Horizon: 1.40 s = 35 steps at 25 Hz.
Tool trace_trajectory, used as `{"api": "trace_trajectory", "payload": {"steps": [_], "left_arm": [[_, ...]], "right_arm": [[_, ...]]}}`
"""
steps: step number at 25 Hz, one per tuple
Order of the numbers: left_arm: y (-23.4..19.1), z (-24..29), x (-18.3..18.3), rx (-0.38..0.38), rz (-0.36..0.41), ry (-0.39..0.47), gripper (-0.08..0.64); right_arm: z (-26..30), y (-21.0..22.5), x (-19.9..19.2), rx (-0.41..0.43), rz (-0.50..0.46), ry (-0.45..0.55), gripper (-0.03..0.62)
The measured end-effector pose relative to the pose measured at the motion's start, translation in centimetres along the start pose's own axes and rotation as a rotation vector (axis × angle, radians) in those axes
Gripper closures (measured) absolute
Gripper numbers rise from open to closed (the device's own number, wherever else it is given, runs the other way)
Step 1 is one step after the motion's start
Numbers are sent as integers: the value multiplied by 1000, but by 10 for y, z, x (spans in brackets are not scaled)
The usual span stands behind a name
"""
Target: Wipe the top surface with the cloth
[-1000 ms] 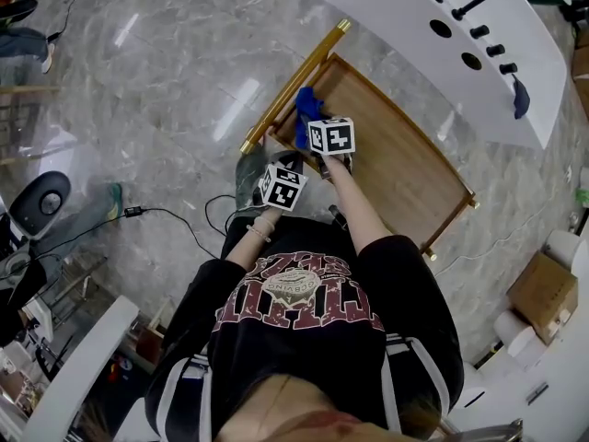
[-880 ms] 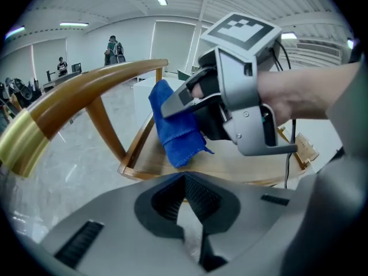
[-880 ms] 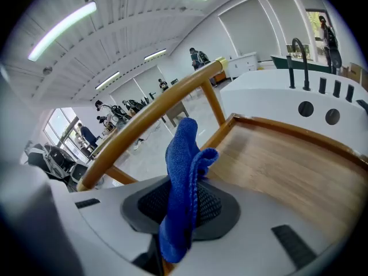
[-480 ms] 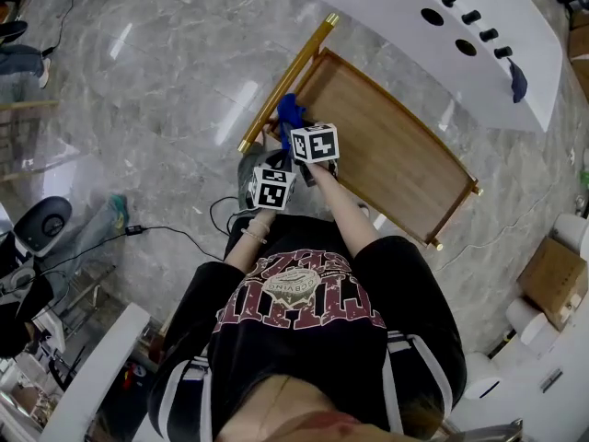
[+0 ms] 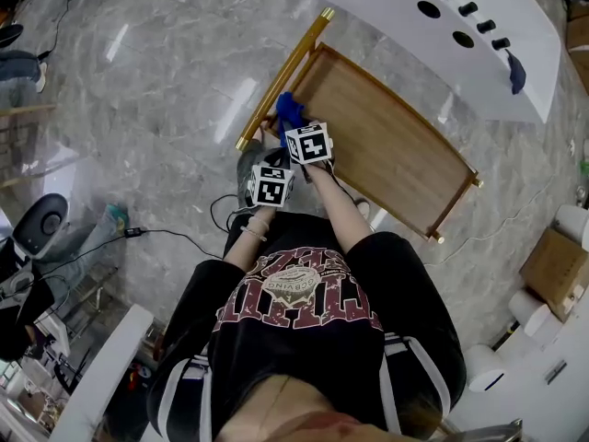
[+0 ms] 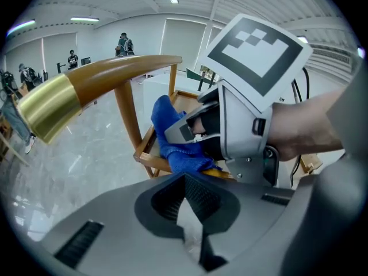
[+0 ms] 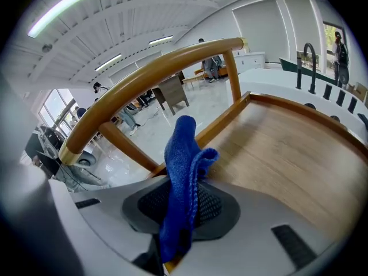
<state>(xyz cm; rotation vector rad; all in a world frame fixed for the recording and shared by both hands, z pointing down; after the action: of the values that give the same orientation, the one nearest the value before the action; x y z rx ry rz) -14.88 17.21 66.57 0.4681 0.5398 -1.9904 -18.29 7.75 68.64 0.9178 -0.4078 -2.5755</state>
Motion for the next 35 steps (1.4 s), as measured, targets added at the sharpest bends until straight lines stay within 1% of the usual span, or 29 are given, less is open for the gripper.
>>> {"api": "trace_trajectory", "payload": {"steps": [2,5,8,17,21,24,27,30,35], "left_arm": [[1,-1,0,4,9,-10,512],[1,0,2,16,49,-1,512],[2,-1,5,17,56,5,512],[23,4,7,-24,93,-31,512],[32,9,10,-38,130,-38,512],[38,12,13,-49,128,-42,512],[43,14,17,-53,146,-40,512],[43,16,19,-40,130,-38,512],[47,19,22,-51,120,-40,512]], "right_arm": [[-1,1,-2,2,-2,-6,505],[-4,2,-3,2,-4,-8,505],[-7,6,-4,2,6,-9,505],[-24,22,-17,-9,1,-15,505],[-34,32,-26,-28,16,-22,505],[-44,42,-31,-43,30,-17,505],[-52,49,-36,-52,32,-17,505],[-56,53,-40,-54,37,-16,505],[-63,57,-45,-64,47,-15,505]]}}
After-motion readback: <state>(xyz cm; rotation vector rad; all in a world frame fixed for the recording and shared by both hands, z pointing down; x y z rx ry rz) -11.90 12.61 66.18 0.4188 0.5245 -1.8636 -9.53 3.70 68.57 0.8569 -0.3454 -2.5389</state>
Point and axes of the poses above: the fingertips, and each gripper's own axes: z forward along the fingers, y to its right, x out of its top, the point moved 5 cm from there along -z, backward along the fingers, and after that the axes turned 3 degrees about z, right-handed, at the moved point
